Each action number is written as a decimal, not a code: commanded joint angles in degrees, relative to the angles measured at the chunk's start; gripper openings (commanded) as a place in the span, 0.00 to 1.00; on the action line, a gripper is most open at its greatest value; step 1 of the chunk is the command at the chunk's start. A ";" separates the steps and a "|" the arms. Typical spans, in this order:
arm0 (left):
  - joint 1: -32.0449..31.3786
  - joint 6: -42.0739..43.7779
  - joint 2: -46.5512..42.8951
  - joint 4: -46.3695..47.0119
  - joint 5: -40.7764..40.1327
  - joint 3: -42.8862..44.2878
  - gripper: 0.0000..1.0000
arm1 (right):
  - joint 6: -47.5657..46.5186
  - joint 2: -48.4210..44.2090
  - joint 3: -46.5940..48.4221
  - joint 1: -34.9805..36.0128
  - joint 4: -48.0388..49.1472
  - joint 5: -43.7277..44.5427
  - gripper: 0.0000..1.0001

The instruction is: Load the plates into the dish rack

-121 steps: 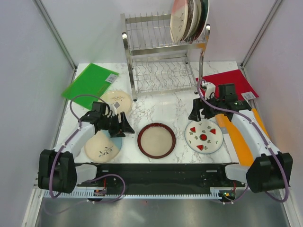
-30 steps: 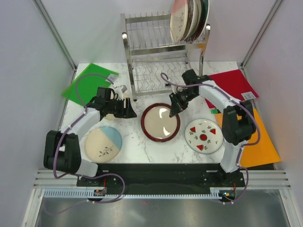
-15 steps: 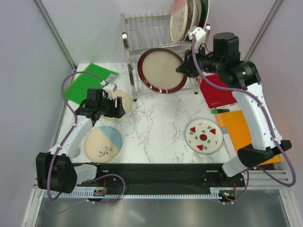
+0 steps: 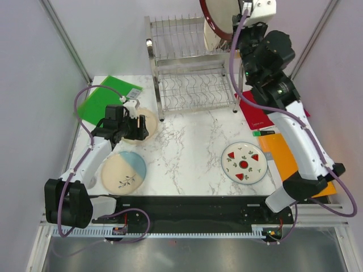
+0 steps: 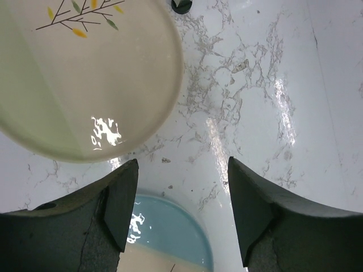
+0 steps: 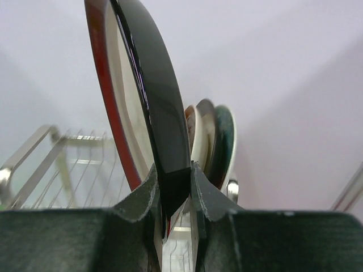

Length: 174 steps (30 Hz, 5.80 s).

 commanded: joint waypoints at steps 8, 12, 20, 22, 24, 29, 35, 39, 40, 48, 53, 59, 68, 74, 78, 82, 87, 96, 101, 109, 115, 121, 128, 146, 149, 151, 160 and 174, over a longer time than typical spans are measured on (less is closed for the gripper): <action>0.03 -3.90 -0.07 3.56 -2.59 1.22 0.71 | -15.99 17.00 16.02 6.42 24.91 25.72 0.00; 0.03 -5.83 0.46 4.08 -2.86 1.31 0.71 | -15.38 19.38 18.32 6.51 22.46 27.13 0.00; -0.06 -9.26 0.81 5.05 -5.58 3.24 0.70 | -13.36 20.25 16.64 6.51 19.20 28.01 0.00; -0.06 -9.62 0.63 5.31 -6.02 3.33 0.70 | -13.18 21.13 17.25 6.51 18.32 28.01 0.00; -0.06 -10.06 0.02 5.75 -6.11 3.07 0.70 | -12.74 22.44 18.92 6.51 16.31 27.92 0.00; -0.06 -10.58 -0.51 6.63 -6.20 1.41 0.70 | -10.10 23.77 19.28 6.51 13.66 28.28 0.00; -0.06 -11.02 -0.25 8.21 -6.99 -0.09 0.70 | -9.66 25.88 19.37 6.42 13.22 28.71 0.00; -0.06 -11.46 0.45 8.92 -6.99 -0.53 0.70 | -9.31 28.68 21.64 6.51 13.48 29.42 0.00; -0.06 -11.55 0.63 9.01 -7.08 -0.62 0.70 | -9.22 29.13 21.91 6.42 13.57 29.85 0.00; -0.06 -11.90 2.12 9.01 -7.52 -0.45 0.70 | -8.87 32.38 23.23 5.55 16.38 32.50 0.00; -0.06 -12.43 2.74 9.44 -6.91 -0.27 0.70 | -8.08 33.53 23.41 4.05 16.65 32.93 0.00; -0.06 -12.34 3.53 9.53 -6.47 -0.18 0.70 | -7.03 35.28 23.50 2.56 15.42 30.66 0.00; -0.06 -12.52 3.71 9.27 -6.03 -0.01 0.70 | -5.79 37.57 24.55 0.98 16.46 30.47 0.18; -0.06 -12.43 3.88 9.01 -6.03 0.70 0.69 | -8.34 37.66 24.29 1.06 22.17 31.53 0.22; -0.06 -12.43 3.53 8.83 -5.94 0.79 0.69 | -9.31 37.83 24.03 0.97 23.59 32.58 0.00; -0.06 -12.08 3.09 8.74 -5.85 0.43 0.69 | -8.17 37.57 23.85 1.06 22.45 33.20 0.00; -0.06 -11.99 2.65 8.48 -5.06 0.26 0.69 | -10.97 38.27 24.20 0.98 26.57 30.75 0.22; -0.06 -11.90 2.56 7.95 -4.53 0.87 0.69 | -9.05 39.15 25.17 0.18 24.74 29.77 0.32; -0.06 -11.99 2.83 7.86 -4.09 0.70 0.69 | -3.00 38.01 24.46 -0.25 20.89 25.92 0.37; -0.06 -11.99 3.35 7.86 -4.00 1.14 0.69 | -4.82 35.21 20.44 0.18 22.78 23.97 0.41; -0.06 -11.73 3.27 7.86 -5.93 1.31 0.70 | -21.86 30.37 12.60 4.40 38.69 23.70 0.45; -0.06 -10.58 3.53 7.86 -8.49 2.37 0.71 | -27.06 27.38 11.81 5.28 40.47 26.94 0.46; 0.73 -6.72 0.02 4.26 -17.08 3.42 0.74 | -25.93 18.86 4.79 7.12 35.47 32.82 0.44; 16.19 11.46 6.53 -12.51 -2.10 7.46 0.72 | 24.96 -14.90 -48.91 11.79 -13.08 -29.43 0.96; 20.68 18.31 2.92 -20.33 -1.72 9.30 0.69 | 27.68 -14.37 -55.41 11.70 -5.35 -36.13 0.98; 22.53 25.34 1.26 -27.33 -1.46 9.92 0.54 | 28.22 -14.02 -58.83 11.61 -0.70 -36.32 0.98; 22.53 48.98 -3.23 -36.52 -4.45 -0.35 0.05 | 28.83 -7.88 -60.96 11.52 5.91 -38.69 0.98; -7.43 45.32 10.55 -26.42 3.29 -3.61 0.02 | 30.76 -9.89 -63.07 7.92 6.63 -36.41 0.98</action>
